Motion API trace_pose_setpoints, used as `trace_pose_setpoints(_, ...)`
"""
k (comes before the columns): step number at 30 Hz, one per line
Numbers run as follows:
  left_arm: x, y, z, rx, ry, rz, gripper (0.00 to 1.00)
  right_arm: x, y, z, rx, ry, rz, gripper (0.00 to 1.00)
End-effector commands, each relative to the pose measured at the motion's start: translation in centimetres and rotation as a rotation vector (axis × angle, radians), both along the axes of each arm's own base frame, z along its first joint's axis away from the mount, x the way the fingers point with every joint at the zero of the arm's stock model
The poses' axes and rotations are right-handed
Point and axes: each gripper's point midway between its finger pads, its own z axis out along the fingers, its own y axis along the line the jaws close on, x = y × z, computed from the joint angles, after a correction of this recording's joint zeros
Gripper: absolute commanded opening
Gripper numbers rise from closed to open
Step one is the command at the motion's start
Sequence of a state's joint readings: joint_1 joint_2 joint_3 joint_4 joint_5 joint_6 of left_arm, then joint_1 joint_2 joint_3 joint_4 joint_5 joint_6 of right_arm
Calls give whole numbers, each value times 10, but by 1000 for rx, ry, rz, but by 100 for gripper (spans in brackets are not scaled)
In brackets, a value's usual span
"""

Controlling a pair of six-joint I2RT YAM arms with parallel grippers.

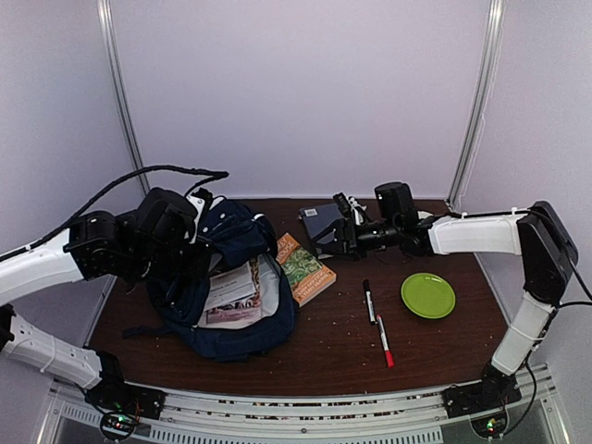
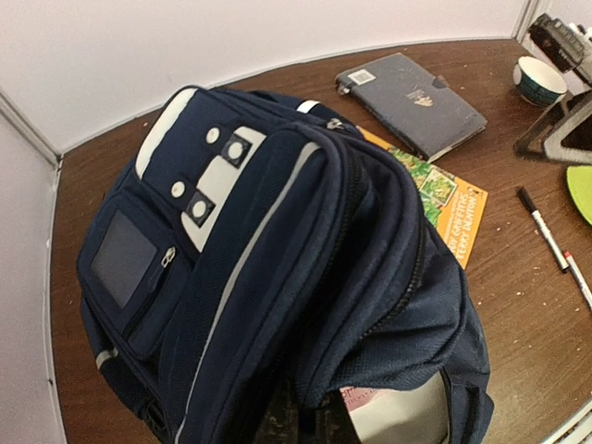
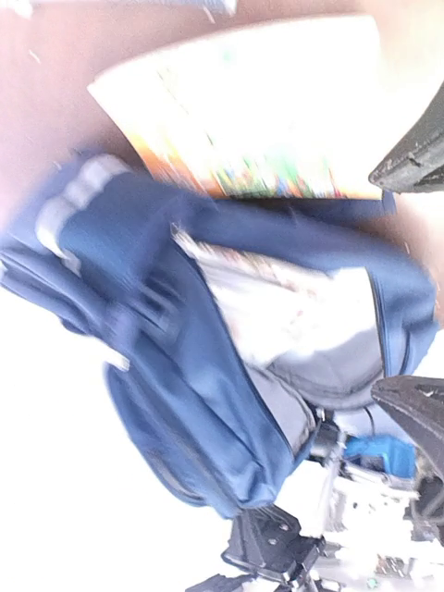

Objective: Pack the student bag
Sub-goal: Place the largest pocket in the student bag.

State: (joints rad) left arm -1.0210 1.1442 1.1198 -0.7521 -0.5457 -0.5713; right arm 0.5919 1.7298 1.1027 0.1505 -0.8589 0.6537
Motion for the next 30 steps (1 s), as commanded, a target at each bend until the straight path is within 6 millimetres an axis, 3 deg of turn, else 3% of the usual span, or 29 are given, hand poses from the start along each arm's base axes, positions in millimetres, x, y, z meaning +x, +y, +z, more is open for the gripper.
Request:
trace_pose_setpoints(1, -6, 56, -1, 41, 31, 191, 0, 47, -35, -9, -77, -63, -127, 67)
trace_pose_setpoints(6, -18, 91, -6, 23, 39, 278, 0, 69, -54, -29, -176, -41, -161, 65)
trace_pose_setpoints(10, -20, 100, -9, -18, 26, 303, 0, 75, -56, -55, -286, -15, -131, 63)
trace_pose_setpoints(13, -17, 88, -17, -35, 46, 276, 0, 78, -57, -76, -347, 22, -112, 61)
trace_pose_setpoints(18, -10, 51, -45, -21, 125, 173, 0, 84, -58, -92, -409, 39, -100, 57)
trace_pose_setpoints(21, -7, 32, -57, -25, 164, 120, 0, 88, -59, -93, -429, 26, -102, 56)
trace_pose_setpoints(26, -6, 14, -56, -46, 168, 45, 0, 101, -66, -81, -416, 23, -127, 54)
trace_pose_setpoints(29, -10, -8, -43, -125, 144, -79, 37, 108, -71, -78, -414, 23, -142, 54)
trace_pose_setpoints(30, -11, -13, -37, -156, 128, -107, 43, 111, -72, -77, -414, 22, -147, 54)
